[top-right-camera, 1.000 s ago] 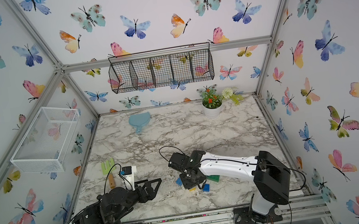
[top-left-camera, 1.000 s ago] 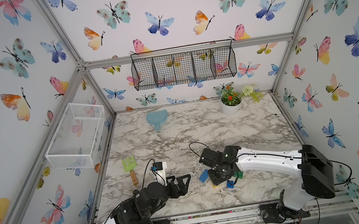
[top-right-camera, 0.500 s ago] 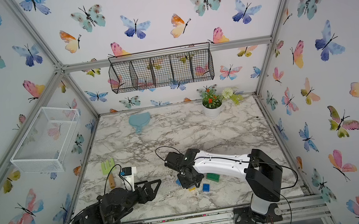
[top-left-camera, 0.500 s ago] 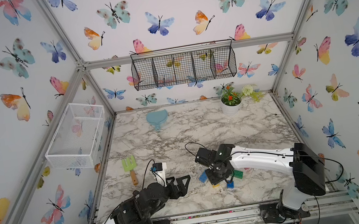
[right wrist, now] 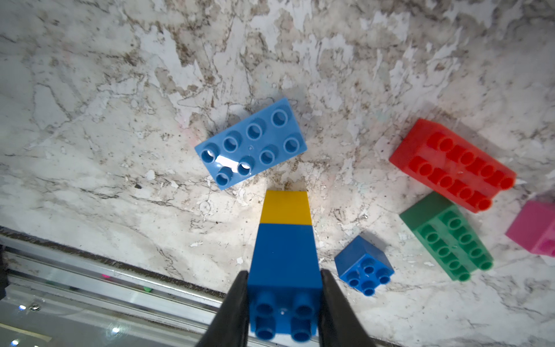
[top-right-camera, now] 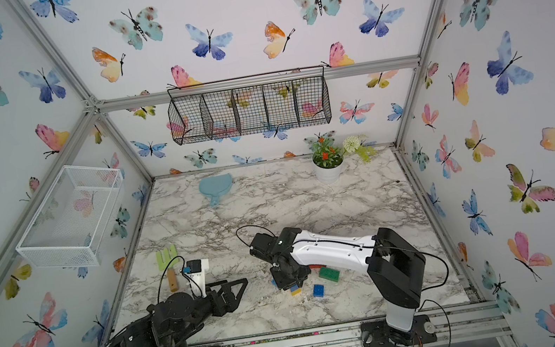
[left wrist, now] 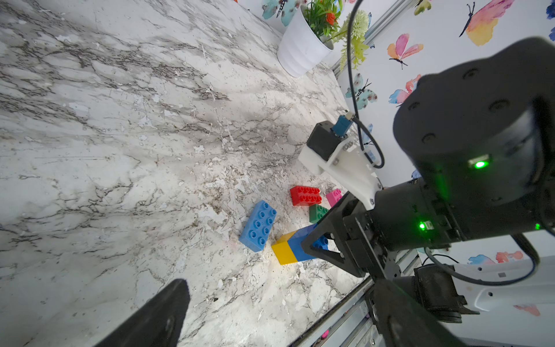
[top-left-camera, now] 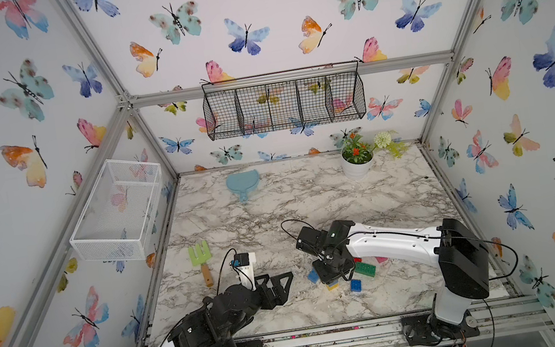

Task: Assemble a spoon with lego
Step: Assemble the lego brick with the lego brick.

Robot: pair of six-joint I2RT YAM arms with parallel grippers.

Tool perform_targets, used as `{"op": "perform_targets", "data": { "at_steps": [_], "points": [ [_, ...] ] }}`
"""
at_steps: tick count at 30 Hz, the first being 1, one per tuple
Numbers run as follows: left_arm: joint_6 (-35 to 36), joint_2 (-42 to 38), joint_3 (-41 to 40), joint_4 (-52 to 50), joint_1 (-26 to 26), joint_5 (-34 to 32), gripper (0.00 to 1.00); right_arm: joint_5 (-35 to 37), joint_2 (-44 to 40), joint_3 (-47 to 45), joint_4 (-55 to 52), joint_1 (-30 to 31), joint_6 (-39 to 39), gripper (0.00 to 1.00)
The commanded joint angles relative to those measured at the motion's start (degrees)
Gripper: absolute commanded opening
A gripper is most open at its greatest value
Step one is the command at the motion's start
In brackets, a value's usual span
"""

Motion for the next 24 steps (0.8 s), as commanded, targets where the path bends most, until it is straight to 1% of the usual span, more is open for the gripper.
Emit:
{"op": "perform_targets", "data": {
  "at_steps": [1, 6, 8, 10, 13, 17, 24],
  "points": [
    [0.0, -1.1, -0.7, -1.0, 0.1, 0.4, 0.98, -2.7, 6.4, -3.1, 2.4, 0.3, -1.2, 0.06],
    [0.0, -2.0, -1.0, -1.3, 0.2, 0.4, 0.98, -5.0, 7.2, -6.0, 4.4, 0.3, -1.8, 0.06],
    [-0.2, -2.3, -1.2, -1.4, 0.1, 0.4, 0.98, -5.2, 7.6, -6.6, 4.8, 0.3, -1.5, 0.09],
    [-0.3, -2.2, -1.2, -1.4, 0.2, 0.3, 0.98, -5.0, 7.2, -6.2, 5.1, 0.3, -1.2, 0.14],
    [-0.4, -1.9, -0.9, -1.2, 0.2, 0.2, 0.98, -3.8, 6.0, -4.0, 4.3, 0.3, -0.9, 0.28],
    [-0.4, -1.0, -0.3, -0.9, 0.2, 0.5, 0.98, -1.9, 4.2, -0.7, 2.6, 0.3, -0.4, 0.41],
    [-0.4, 0.8, 0.1, 0.6, 0.2, 1.4, 0.98, 0.2, 0.9, 2.7, 2.5, 0.3, 0.2, 0.54]
  ]
}}
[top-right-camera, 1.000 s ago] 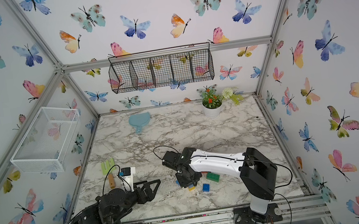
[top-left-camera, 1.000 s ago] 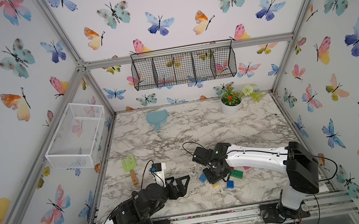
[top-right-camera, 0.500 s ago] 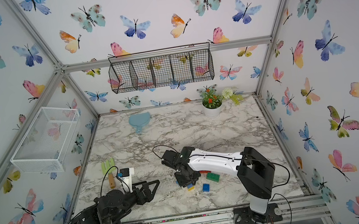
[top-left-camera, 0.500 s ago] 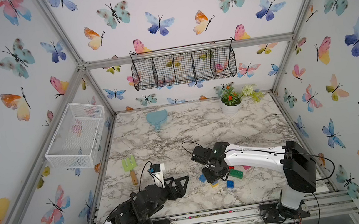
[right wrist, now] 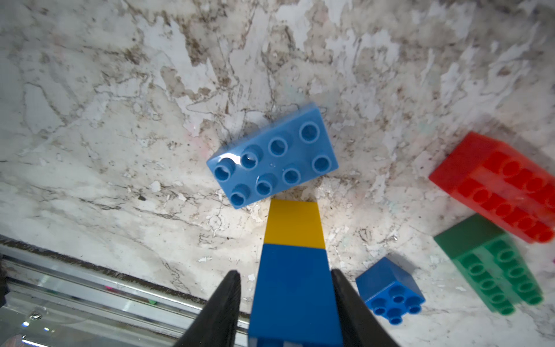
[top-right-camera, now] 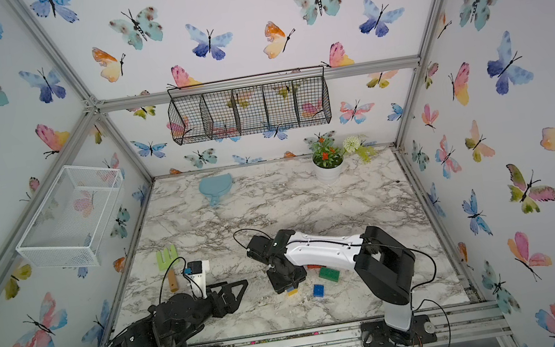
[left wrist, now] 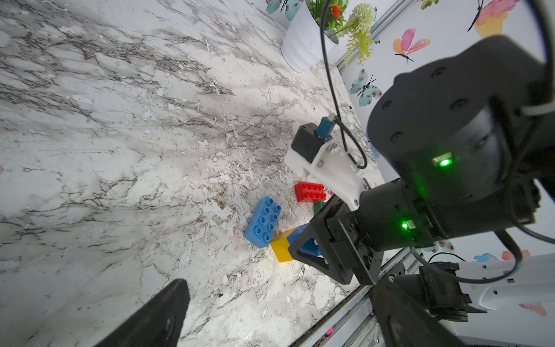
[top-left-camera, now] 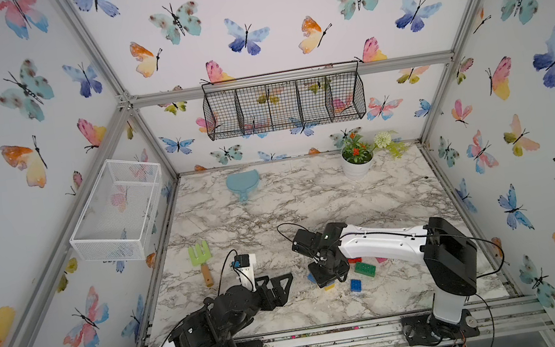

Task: Assemble a spoon with lego
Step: Assemble the lego brick with the lego brick.

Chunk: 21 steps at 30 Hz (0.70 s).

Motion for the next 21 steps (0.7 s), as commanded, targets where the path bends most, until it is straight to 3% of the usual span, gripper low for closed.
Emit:
{"op": "perform_targets", "data": {
  "at_steps": [1, 10, 11, 17, 21],
  "points": [
    [0.0, 1.1, 1.2, 1.1, 0.2, 1.1, 0.98, 1.4, -2.1, 2.4, 0.2, 0.3, 0.8, 0.57],
    [-0.7, 7.2, -0.6, 8.2, 0.2, 6.1, 0.98, 7.5, -11.3, 2.3, -1.0, -0.9, -0.2, 0.81],
    [-1.2, 8.8, -1.0, 9.9, 0.1, 7.4, 0.98, 7.9, -12.6, 1.5, -1.1, -2.0, -0.9, 0.88],
    [-2.6, 25.3, 0.1, 15.5, 0.2, 15.8, 0.99, 3.0, -18.5, -5.3, 4.8, -10.3, -7.6, 0.9],
    [-2.0, 34.0, 1.5, 16.7, 0.0, 16.8, 0.89, 2.0, -19.0, -5.6, 5.5, -14.1, -11.1, 0.9]
  ]
}}
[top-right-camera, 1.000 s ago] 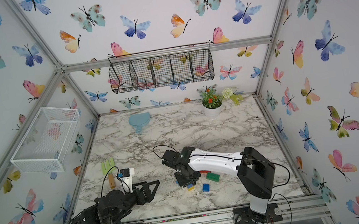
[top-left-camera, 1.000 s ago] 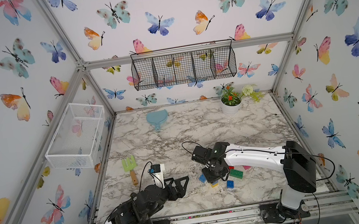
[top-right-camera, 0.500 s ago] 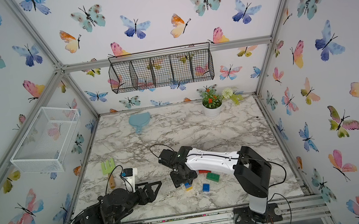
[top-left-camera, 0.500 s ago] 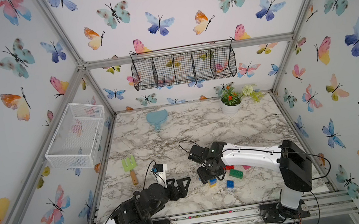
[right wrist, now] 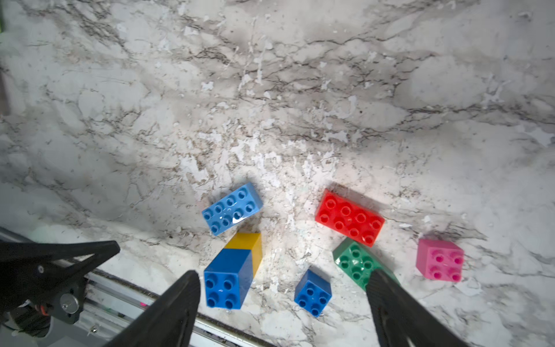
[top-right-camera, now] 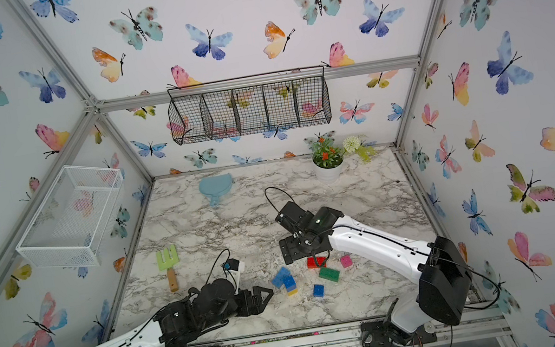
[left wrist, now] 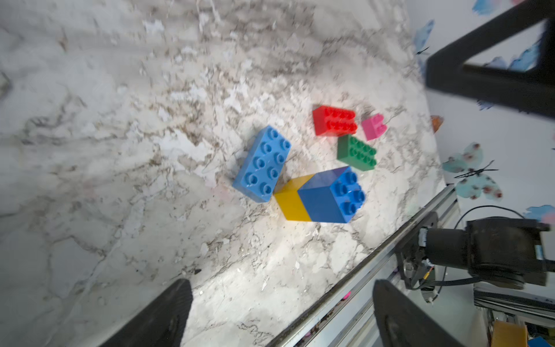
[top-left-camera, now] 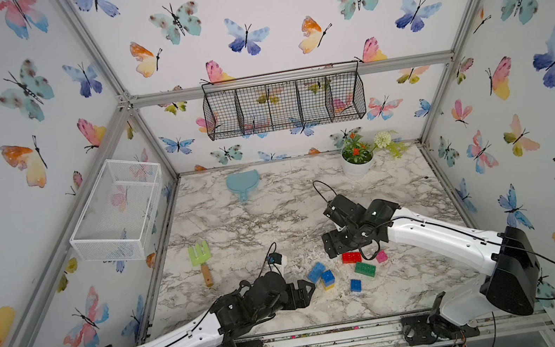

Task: Assemble a spoon with lego
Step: Assemble the lego brick with the lego brick, then move the lego brick at the center of the board.

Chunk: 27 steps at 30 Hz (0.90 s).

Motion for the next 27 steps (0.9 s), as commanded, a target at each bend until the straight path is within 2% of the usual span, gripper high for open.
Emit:
{"op": "perform_targets", "data": {
  "at_steps": [1, 4, 12, 27],
  "points": [
    [0.7, 5.1, 2.0, 3.2, 0.1, 3.5, 0.87, -2.0, -0.9, -0.8, 2.1, -2.0, -4.9, 0.9],
    [1.0, 8.9, 3.5, 0.6, 0.2, 0.6, 0.8, -2.9, -2.0, -1.9, 2.6, -4.2, -6.4, 0.9],
    [2.9, 18.4, 5.2, 3.6, 0.8, -2.0, 0.77, -4.2, -4.9, -5.9, 4.8, -5.3, -7.4, 0.9],
    [8.2, 32.1, 9.5, 9.3, 6.7, 0.0, 0.72, -4.8, -8.9, -10.9, 7.1, -5.9, -7.2, 0.9]
  ]
}}
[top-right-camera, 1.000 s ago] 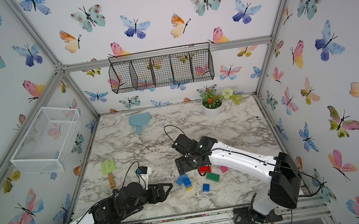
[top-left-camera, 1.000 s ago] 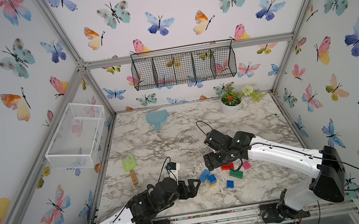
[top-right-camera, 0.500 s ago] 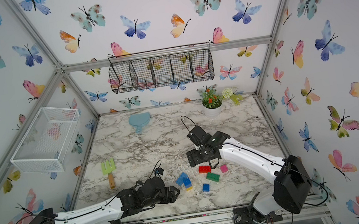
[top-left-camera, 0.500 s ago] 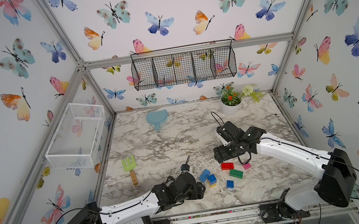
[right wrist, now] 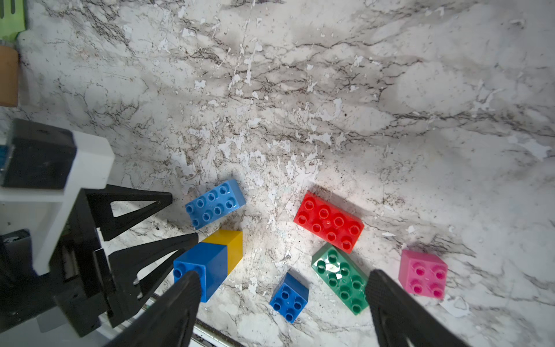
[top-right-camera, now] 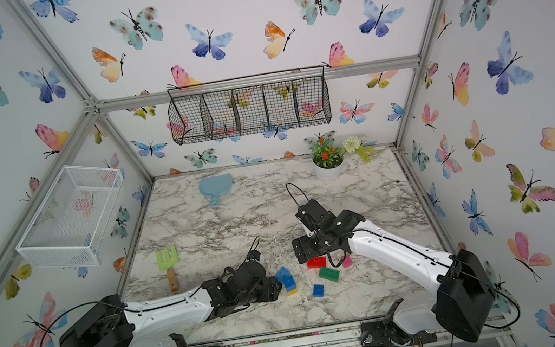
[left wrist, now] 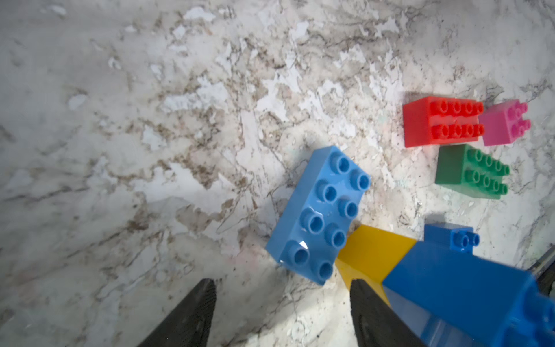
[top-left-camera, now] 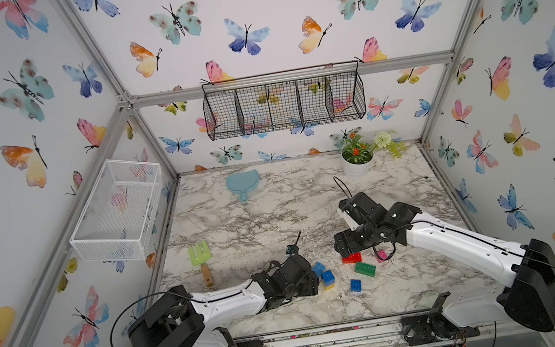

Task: Assemble a spoon with lego
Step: Move the lego brick at the center of the board.

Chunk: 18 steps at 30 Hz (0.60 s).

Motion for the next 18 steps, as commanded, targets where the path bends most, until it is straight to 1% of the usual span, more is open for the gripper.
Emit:
{"op": "perform_targets", "data": {
  "at_steps": [1, 7, 10, 18],
  "points": [
    [2.5, 3.1, 0.4, 0.1, 1.6, 1.1, 0.72, -0.7, -1.0, -1.5, 1.2, -0.4, -0.2, 0.89],
    [3.9, 6.8, 1.5, 0.0, 3.2, 0.9, 0.68, -1.4, -0.4, -2.7, 2.6, -0.4, -0.3, 0.89],
    [4.5, 7.5, 1.4, -0.1, 3.8, 0.7, 0.66, -1.5, 0.0, -2.6, 2.8, -0.5, -0.4, 0.88],
    [6.3, 7.5, 0.2, -3.8, 6.8, -0.7, 0.53, -1.5, -0.4, -2.6, 3.0, -0.6, -1.0, 0.88]
  ]
}}
